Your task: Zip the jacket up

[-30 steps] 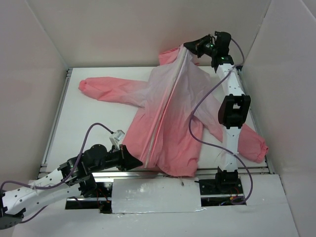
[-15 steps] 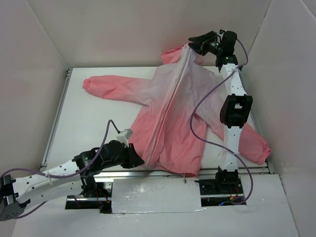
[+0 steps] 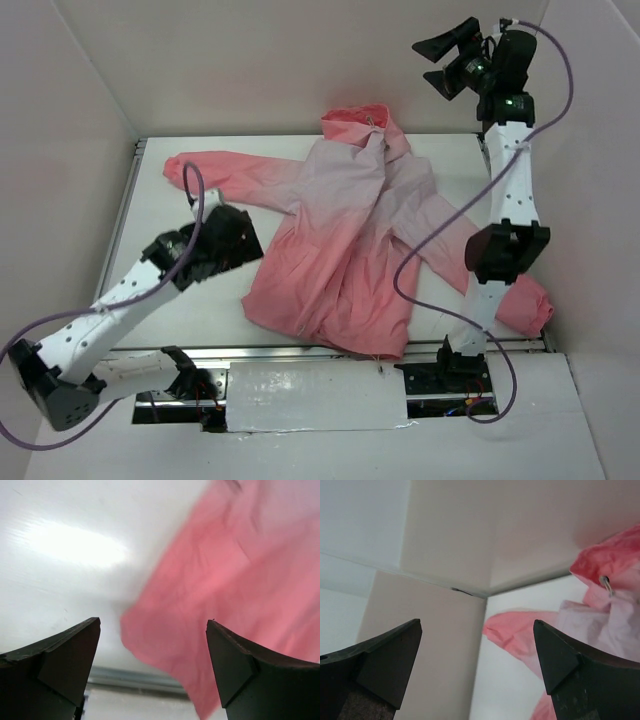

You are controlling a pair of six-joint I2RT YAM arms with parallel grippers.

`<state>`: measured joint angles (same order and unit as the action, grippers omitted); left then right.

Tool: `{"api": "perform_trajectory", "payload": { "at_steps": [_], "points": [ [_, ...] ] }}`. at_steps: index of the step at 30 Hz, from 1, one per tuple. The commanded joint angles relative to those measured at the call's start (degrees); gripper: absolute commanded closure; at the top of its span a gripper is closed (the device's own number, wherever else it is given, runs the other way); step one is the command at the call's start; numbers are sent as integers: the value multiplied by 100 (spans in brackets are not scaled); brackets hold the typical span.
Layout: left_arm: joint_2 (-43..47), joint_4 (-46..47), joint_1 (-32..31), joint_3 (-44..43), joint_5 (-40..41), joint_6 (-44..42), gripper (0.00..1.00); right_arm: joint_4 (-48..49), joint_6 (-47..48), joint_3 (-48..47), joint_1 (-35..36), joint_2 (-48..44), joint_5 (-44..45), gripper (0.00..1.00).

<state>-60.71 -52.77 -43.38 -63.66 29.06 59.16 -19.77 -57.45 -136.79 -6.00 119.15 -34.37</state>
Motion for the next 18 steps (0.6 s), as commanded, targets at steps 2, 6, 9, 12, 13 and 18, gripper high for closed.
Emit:
{"api": "perform_trajectory", "payload": {
  "at_steps": [2, 6, 9, 12, 13, 18],
  "points": [
    [-459, -392, 1751, -1041, -31, -1404, 1, -2307, 2350, 886, 423, -2340, 1123, 0],
    [-381, -470, 2386, -2235, 317, -1889, 1, -2970, 2915, 2488, 977, -4797, 2099, 0],
    [-145, -585, 2176, -2458, 880, -2022, 1, -3567, 2959, 3281, 978, -6266, 2450, 0],
    [294, -593, 2149, -2353, 497, -1961, 1, -4568, 3082, 3379, 960, -7200, 2724, 0],
    [392, -629, 2149, -2370, 400, -1961, 1, -5076, 3134, 3326, 969, -7344, 2821, 0],
    [823, -1312, 2131, -2196, 889, -1645, 1, -5959, 3364, 3465, 1030, -8047, 3330, 0]
  ]
}}
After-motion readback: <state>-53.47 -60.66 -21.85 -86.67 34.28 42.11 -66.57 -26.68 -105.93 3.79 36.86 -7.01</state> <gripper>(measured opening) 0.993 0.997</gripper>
